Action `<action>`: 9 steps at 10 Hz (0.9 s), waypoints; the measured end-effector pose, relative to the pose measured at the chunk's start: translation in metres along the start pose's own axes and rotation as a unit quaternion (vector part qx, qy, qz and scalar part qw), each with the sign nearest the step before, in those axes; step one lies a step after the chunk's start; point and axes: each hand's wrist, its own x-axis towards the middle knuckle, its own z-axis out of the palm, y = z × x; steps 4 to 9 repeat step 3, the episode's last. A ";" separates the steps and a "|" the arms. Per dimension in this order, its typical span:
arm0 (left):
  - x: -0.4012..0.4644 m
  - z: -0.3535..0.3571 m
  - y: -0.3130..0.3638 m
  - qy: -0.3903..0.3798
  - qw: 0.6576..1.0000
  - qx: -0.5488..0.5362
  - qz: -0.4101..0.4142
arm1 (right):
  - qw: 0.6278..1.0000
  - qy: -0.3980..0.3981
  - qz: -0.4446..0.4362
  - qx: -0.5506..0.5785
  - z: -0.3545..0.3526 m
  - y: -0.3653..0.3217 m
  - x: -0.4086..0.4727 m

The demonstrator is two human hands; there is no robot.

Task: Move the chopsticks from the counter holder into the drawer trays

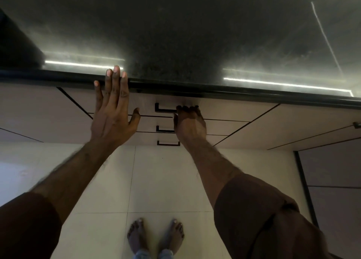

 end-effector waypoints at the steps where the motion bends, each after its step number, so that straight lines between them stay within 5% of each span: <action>1: -0.006 -0.004 0.010 -0.025 1.000 -0.018 -0.006 | 0.999 0.038 -0.022 0.025 -0.016 0.010 -0.020; 3: -0.008 -0.023 0.036 -0.047 0.997 -0.056 0.003 | 0.986 0.143 -0.075 0.048 -0.048 0.019 -0.038; 9: -0.008 -0.023 0.036 -0.047 0.997 -0.056 0.003 | 0.986 0.143 -0.075 0.048 -0.048 0.019 -0.038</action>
